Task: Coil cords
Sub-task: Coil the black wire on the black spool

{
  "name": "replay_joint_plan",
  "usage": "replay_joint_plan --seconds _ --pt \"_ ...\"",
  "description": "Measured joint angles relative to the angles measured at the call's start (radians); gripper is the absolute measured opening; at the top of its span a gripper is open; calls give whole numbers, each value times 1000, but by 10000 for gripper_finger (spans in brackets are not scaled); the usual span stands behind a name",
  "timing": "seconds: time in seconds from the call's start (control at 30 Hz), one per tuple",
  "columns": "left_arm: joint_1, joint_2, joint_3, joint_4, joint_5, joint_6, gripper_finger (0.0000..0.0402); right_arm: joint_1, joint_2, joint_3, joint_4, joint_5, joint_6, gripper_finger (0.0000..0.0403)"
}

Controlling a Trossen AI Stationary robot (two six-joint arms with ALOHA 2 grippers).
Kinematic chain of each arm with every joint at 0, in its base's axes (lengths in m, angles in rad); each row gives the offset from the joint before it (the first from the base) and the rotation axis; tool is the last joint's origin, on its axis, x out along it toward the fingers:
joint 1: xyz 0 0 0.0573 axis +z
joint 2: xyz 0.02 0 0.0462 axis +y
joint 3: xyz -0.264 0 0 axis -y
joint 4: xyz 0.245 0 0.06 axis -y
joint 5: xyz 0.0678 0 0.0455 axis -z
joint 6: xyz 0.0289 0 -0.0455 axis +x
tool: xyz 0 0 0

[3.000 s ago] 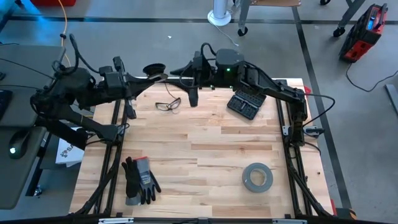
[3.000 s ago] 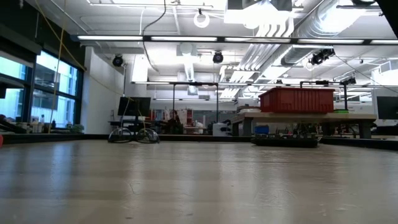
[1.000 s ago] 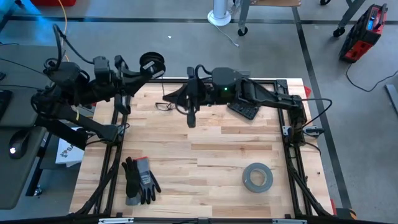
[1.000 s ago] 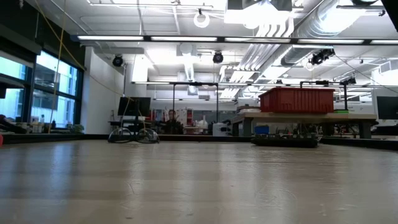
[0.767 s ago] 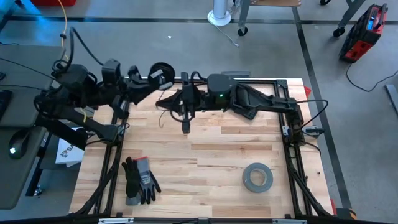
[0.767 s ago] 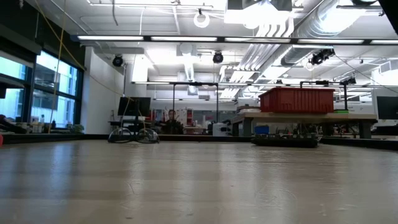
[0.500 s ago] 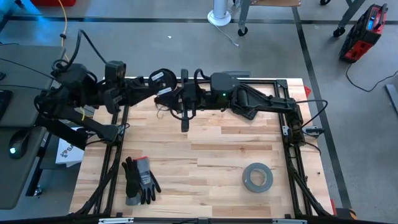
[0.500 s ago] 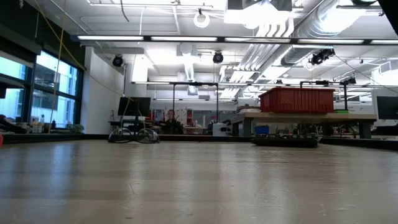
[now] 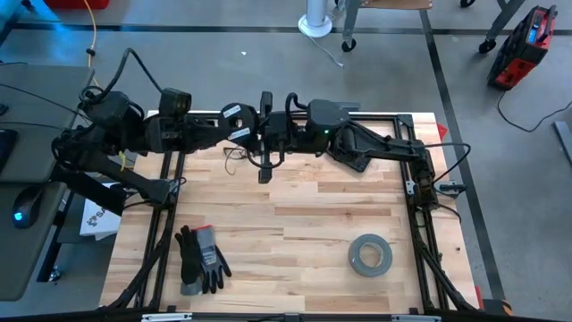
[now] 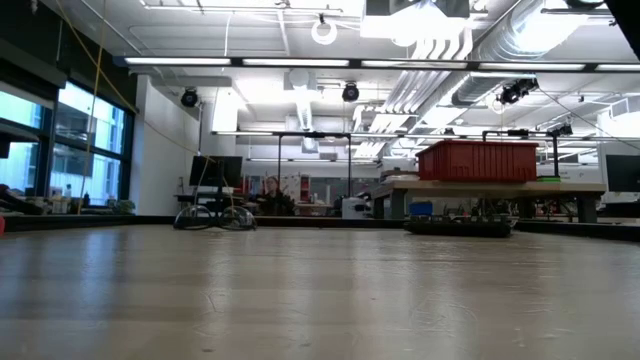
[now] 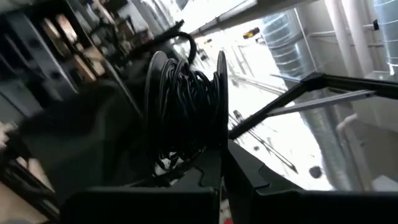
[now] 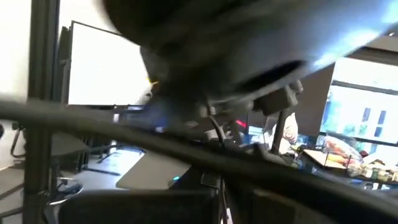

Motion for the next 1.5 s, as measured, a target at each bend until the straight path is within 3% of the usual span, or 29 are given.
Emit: replay_joint_plan --seconds 0.2,0.37,0.67,0.87,1.1,1.37,1.5 --pt "28 12 0 -2 154 -123 1 -20 10 0 70 6 -52 0" --pt "30 -2 0 -60 209 -183 1 -44 10 0 77 1 -97 0" --pt "30 -88 1 -386 173 -134 0 -75 6 -1 -15 11 -269 0" --pt "30 -102 0 -611 135 66 0 -89 -3 -1 -138 12 -344 0" --pt "28 -82 -1 -764 -64 424 0 -96 -12 -2 -284 62 -351 0" --pt "20 -70 -2 -767 -398 892 0 -97 -22 1 -303 191 -340 0" --pt "8 -70 -3 -740 -477 1016 0 -98 -33 2 -318 214 -283 0"
